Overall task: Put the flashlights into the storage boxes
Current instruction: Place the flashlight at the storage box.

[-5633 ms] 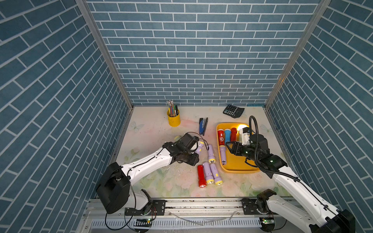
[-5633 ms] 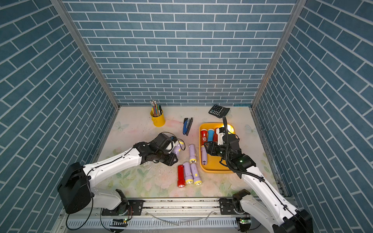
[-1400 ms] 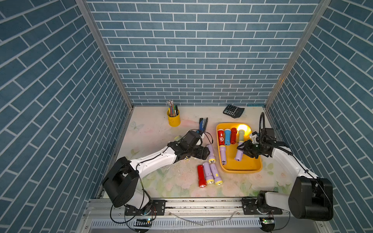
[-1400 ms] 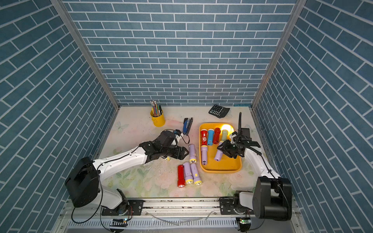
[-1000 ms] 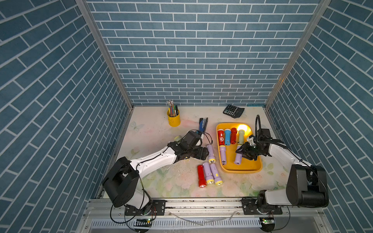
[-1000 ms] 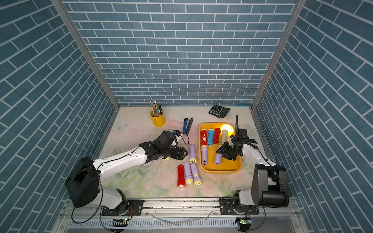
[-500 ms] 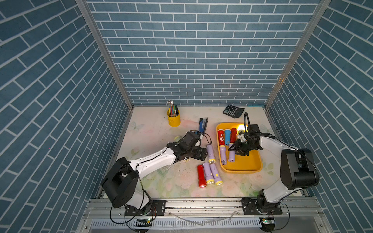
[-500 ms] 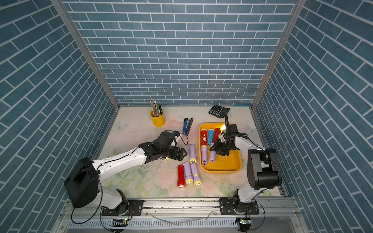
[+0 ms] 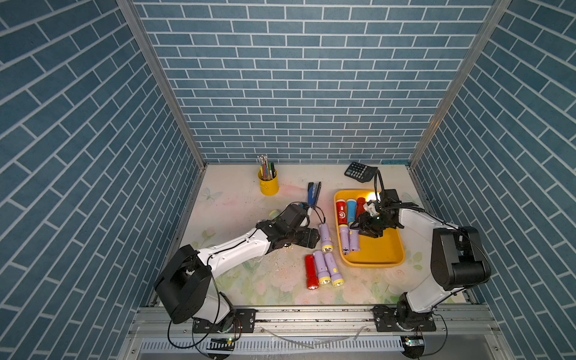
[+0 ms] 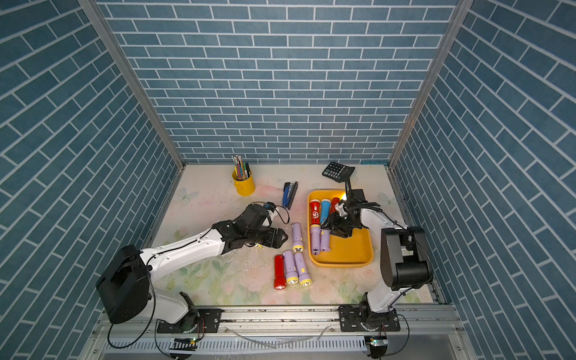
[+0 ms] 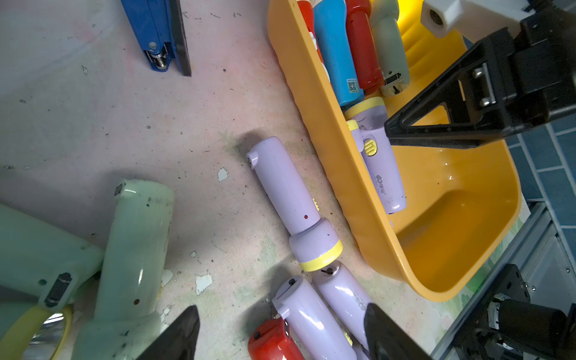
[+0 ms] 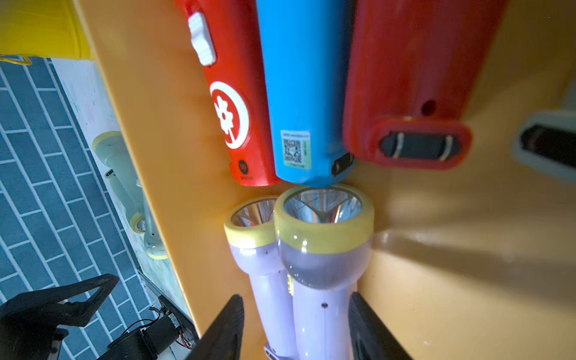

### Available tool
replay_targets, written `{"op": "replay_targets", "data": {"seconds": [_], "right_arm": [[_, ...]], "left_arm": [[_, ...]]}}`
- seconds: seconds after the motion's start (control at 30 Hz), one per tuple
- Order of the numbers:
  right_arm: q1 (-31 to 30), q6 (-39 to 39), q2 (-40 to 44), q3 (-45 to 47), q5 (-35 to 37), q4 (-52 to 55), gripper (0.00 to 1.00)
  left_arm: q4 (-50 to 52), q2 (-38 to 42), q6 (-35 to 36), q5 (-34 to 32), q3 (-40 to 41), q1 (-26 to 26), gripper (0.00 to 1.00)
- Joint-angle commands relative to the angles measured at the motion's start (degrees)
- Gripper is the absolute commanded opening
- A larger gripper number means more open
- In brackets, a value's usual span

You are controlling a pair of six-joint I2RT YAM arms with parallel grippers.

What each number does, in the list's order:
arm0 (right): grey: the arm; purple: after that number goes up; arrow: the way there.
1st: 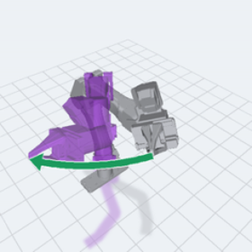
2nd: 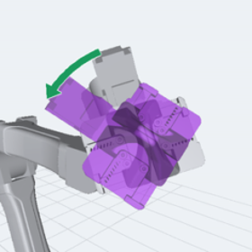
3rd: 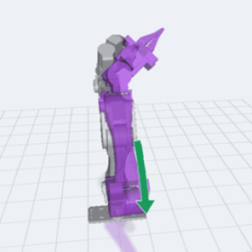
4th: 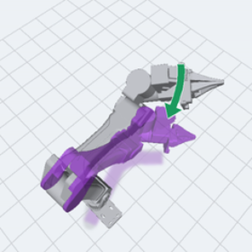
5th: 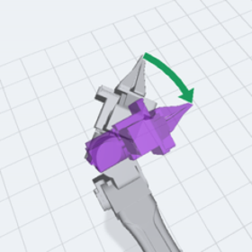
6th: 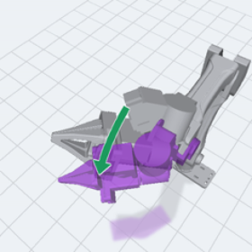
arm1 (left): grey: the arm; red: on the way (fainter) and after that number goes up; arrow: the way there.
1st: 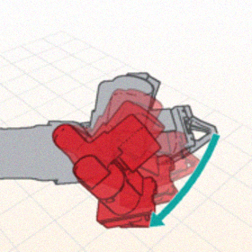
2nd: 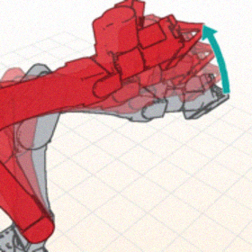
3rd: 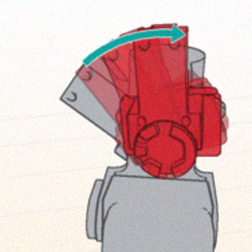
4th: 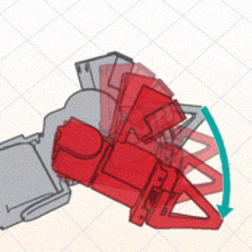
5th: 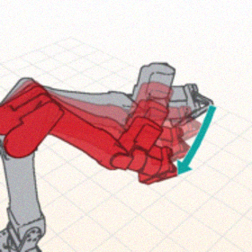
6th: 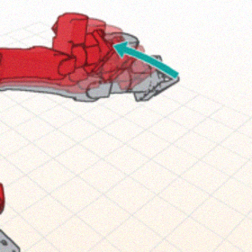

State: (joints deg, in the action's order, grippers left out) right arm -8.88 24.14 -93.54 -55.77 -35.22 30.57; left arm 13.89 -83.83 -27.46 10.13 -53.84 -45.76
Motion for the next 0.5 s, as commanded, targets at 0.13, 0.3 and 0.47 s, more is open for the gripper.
{"op": "replay_targets", "data": {"seconds": [0.13,0.3,0.47], "right_arm": [[0.0,-1.5,3.7,-2.9,3.7,4.1,0.58],[-0.5,-2.9,8.2,-4.5,7.6,9.2,0.58],[-2.9,-3.2,13.4,-6.0,11.3,13.7,0.58]], "left_arm": [[1.1,1.1,-0.6,-0.5,0.1,0.2,0.84],[2.4,1.6,-0.7,-1.2,-0.6,0.2,0.84],[3.4,2.1,-1.3,-1.5,-0.8,0.2,0.84]]}}
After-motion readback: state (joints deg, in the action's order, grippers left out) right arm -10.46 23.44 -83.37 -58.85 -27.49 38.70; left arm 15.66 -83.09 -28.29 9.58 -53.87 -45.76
